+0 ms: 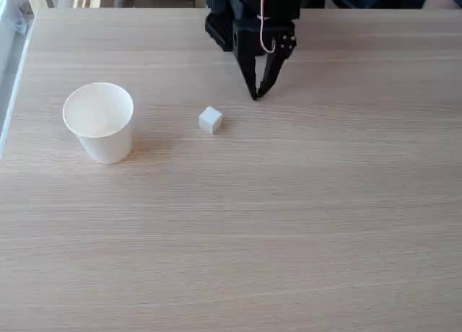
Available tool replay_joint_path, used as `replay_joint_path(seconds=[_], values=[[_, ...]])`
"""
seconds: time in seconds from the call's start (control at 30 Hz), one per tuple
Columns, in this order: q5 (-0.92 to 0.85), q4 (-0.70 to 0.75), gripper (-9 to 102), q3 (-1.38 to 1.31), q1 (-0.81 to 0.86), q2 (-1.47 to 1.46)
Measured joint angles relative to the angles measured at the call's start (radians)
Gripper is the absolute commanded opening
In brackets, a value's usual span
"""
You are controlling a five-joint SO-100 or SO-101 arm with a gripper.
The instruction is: Grasp a block and put it in the bin.
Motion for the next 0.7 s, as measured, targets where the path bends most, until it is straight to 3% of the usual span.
replay_joint_path(seconds=[0.33, 0.7], values=[[-0.055, -0.032, 0, -0.023, 0.041, -0.021], [0.009, -0.152, 0, -0.325, 0.066, -0.365]])
